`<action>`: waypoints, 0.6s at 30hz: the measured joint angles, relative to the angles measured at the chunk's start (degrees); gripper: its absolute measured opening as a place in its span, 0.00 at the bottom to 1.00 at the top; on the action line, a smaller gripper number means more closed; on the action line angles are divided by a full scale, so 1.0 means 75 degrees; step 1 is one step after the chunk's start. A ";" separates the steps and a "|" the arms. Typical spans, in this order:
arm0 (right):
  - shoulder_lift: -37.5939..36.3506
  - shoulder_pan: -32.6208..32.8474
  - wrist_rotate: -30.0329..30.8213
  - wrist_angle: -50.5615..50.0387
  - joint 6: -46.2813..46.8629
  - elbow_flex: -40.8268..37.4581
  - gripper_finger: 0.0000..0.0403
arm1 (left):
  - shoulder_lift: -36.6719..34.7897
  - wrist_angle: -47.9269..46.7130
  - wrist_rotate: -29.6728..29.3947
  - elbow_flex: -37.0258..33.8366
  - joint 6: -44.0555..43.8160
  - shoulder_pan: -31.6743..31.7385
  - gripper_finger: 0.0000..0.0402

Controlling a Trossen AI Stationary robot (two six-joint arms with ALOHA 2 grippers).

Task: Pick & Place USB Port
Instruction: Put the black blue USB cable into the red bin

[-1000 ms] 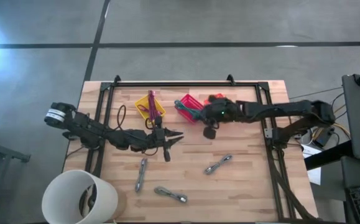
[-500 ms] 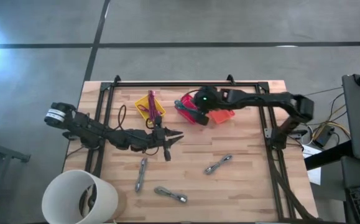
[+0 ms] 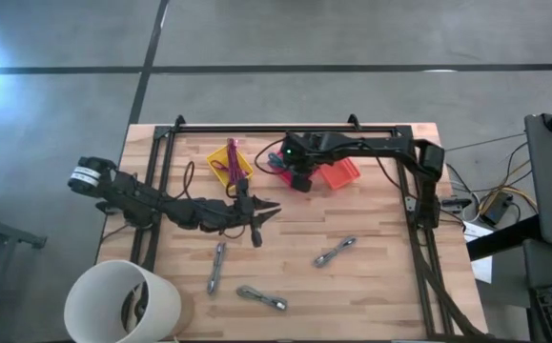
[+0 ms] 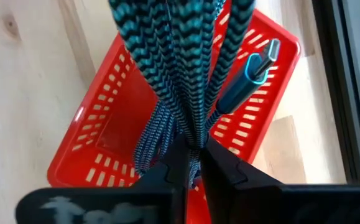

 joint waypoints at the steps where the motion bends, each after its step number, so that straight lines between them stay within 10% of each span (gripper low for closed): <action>1: 0.0076 -0.0009 0.0002 -0.0048 0.0007 0.0094 0.06 | 0.0000 -0.0045 -0.0005 -0.0003 -0.0010 0.0000 0.17; 18: 0.0832 -0.0188 0.0192 0.0026 -0.0255 0.0543 0.19 | 0.0000 -0.0042 -0.0022 -0.0003 -0.0081 0.0000 0.17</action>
